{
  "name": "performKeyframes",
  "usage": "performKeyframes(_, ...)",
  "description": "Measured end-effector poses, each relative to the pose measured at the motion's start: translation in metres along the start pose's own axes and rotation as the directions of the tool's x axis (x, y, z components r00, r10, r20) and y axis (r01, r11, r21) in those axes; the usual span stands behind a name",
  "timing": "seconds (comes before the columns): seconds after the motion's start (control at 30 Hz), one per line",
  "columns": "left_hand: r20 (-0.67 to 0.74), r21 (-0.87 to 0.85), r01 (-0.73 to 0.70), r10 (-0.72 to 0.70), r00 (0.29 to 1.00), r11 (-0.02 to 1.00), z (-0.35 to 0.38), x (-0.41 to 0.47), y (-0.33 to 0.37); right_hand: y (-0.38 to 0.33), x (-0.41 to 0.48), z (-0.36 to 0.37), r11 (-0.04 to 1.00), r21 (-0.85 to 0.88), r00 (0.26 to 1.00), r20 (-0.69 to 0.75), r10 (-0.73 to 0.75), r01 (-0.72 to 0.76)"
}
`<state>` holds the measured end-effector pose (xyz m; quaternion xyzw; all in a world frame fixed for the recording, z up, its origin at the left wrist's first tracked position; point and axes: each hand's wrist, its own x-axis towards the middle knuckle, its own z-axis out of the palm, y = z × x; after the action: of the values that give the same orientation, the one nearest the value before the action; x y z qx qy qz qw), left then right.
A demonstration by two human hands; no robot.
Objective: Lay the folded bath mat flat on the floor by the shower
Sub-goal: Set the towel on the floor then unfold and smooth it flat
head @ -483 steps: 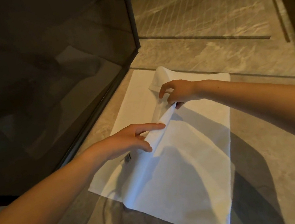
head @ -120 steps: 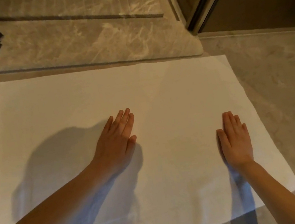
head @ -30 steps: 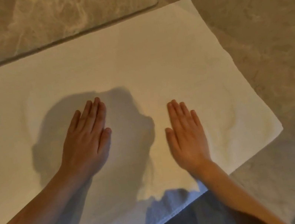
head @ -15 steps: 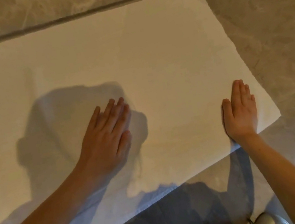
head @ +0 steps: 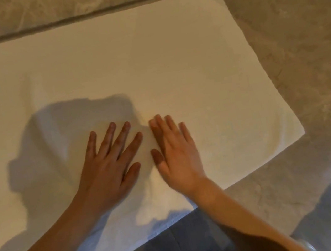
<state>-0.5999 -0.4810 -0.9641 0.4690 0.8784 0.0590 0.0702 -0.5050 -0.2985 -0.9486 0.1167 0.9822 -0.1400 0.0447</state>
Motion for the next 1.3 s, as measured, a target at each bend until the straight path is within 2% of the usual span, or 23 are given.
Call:
performKeyframes(0.07,-0.011,0.014,0.001,-0.001,1.0,1.0,0.002,-0.001,-0.001,0.014,0.003,0.002,1.0,-0.018,1.0,0.011,0.001,-0.001)
performKeyframes(0.17,-0.039,-0.011,-0.007,0.007,0.999,1.0,0.003,-0.001,-0.003,0.081,-0.007,-0.014,0.985,0.001,0.984,-0.044,0.174,-0.174)
performKeyframes(0.27,-0.035,-0.023,-0.006,0.005,0.999,1.0,0.003,0.0,0.0,0.151,-0.024,-0.036,0.913,0.028,0.908,-0.09,0.408,-0.408)
performKeyframes(0.37,-0.025,-0.029,0.002,-0.003,1.0,1.0,0.003,-0.001,0.001,0.197,-0.037,-0.048,0.827,0.029,0.82,-0.11,0.562,-0.562)
performKeyframes(0.6,0.007,-0.052,0.017,-0.016,1.0,0.998,-0.007,0.0,0.007,0.209,-0.04,-0.059,0.764,0.01,0.758,-0.118,0.641,-0.645)
performKeyframes(0.67,0.001,-0.075,0.021,-0.021,1.0,0.997,-0.01,0.004,0.009,0.185,-0.024,-0.06,0.79,0.014,0.782,-0.133,0.609,-0.613)
performKeyframes(0.7,-0.013,-0.091,0.022,-0.024,1.0,0.996,-0.012,0.011,0.008,0.166,-0.009,-0.058,0.838,0.023,0.827,-0.147,0.543,-0.546)
performKeyframes(0.77,-0.056,-0.074,0.004,-0.009,0.998,0.997,-0.02,0.031,0.002,0.116,0.027,-0.05,0.942,0.053,0.931,-0.144,0.335,-0.331)
performKeyframes(0.83,-0.073,-0.02,0.003,-0.005,0.997,1.0,-0.028,0.061,-0.006,0.066,0.063,-0.038,0.989,0.076,0.984,-0.113,0.139,-0.131)
performKeyframes(0.93,-0.087,-0.037,0.09,-0.093,0.992,0.995,-0.03,0.095,-0.016,0.031,0.102,-0.026,0.997,0.003,0.996,-0.047,-0.08,0.08)
performKeyframes(1.03,-0.099,-0.055,0.125,-0.13,0.987,0.991,-0.016,0.106,-0.024,0.059,0.121,-0.031,0.983,-0.026,0.983,0.014,-0.183,0.184)
performKeyframes(1.1,-0.114,-0.053,0.11,-0.115,0.987,0.993,-0.009,0.107,-0.028,0.099,0.127,-0.043,0.989,-0.001,0.989,-0.008,-0.15,0.15)
performKeyframes(1.2,-0.111,-0.03,0.084,-0.087,0.99,0.996,-0.009,0.107,-0.03,0.171,0.132,-0.065,0.998,0.004,0.996,-0.071,0.06,-0.06)
performKeyframes(1.3,-0.096,-0.028,0.089,-0.091,0.991,0.996,-0.012,0.107,-0.029,0.205,0.137,-0.078,0.973,0.023,0.967,-0.111,0.23,-0.228)
